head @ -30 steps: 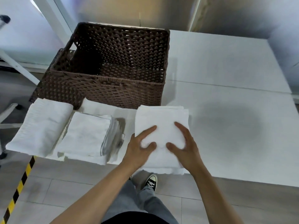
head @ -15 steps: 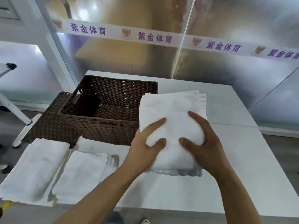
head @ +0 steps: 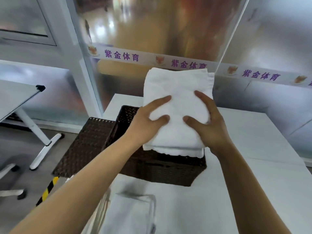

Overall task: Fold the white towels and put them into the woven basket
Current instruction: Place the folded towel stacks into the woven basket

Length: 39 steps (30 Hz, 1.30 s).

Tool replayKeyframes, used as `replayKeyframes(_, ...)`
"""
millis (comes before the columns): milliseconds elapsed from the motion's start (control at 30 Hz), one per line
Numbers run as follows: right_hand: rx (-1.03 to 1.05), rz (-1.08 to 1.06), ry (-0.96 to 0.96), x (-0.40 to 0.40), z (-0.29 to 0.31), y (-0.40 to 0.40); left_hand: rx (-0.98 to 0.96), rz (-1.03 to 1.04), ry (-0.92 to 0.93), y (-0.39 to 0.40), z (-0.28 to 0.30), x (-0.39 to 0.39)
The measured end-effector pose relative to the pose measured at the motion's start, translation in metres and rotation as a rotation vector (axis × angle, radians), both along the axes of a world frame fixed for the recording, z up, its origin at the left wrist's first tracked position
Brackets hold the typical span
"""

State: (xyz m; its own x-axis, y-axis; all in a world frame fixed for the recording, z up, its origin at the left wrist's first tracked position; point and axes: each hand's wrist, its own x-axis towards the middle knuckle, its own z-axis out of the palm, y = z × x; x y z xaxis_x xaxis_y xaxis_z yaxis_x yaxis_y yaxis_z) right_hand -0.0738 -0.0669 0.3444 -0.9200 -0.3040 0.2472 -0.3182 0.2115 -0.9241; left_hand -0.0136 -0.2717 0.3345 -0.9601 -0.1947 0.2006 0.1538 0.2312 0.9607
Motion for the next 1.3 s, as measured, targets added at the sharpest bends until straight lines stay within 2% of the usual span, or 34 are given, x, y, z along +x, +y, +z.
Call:
replayKeyframes(167, -0.023, 0.002, -0.062, -0.026, -0.034, -0.07, -0.077, 0.002, -0.075, -0.07, -0.023, -0.031)
replayKeyframes(333, 0.012, 0.018, -0.228, -0.049, -0.098, -0.107, -0.163, -0.004, -0.236, -0.111, -0.083, -0.054)
replayKeyframes(533, 0.125, 0.101, -0.418, -0.067, -0.183, -0.118, -0.241, -0.024, -0.458, -0.124, -0.154, -0.063)
replayKeyframes(767, 0.245, 0.148, -0.489, -0.092, -0.237, -0.128, -0.296, 0.036, -0.668, -0.124, -0.205, -0.076)
replayKeyframes(900, 0.408, 0.214, -0.591, -0.103, -0.262, -0.135, -0.459, -0.033, -0.79, -0.13, -0.218, -0.086)
replayKeyframes(1000, 0.814, 0.432, -0.687, -0.105, -0.28, -0.133, -0.711, -0.205, -0.959, -0.13, -0.239, -0.088)
replayKeyframes(1067, 1.092, 0.495, -0.546, -0.107, -0.285, -0.131, -0.887, -0.249, -1.027, -0.125, -0.245, -0.092)
replayKeyframes(1167, 1.327, 0.459, -0.15, -0.112, -0.275, -0.135, -1.194, -0.265, -0.891, -0.122, -0.242, -0.097)
replayKeyframes(1233, 1.373, 0.473, 0.013, -0.114, -0.272, -0.136, -1.246, -0.322, -0.864, -0.125, -0.242, -0.096)
replayKeyframes(1300, 1.405, 0.494, 0.041, -0.113, -0.272, -0.136, -1.224, -0.364, -0.926, -0.128, -0.242, -0.094)
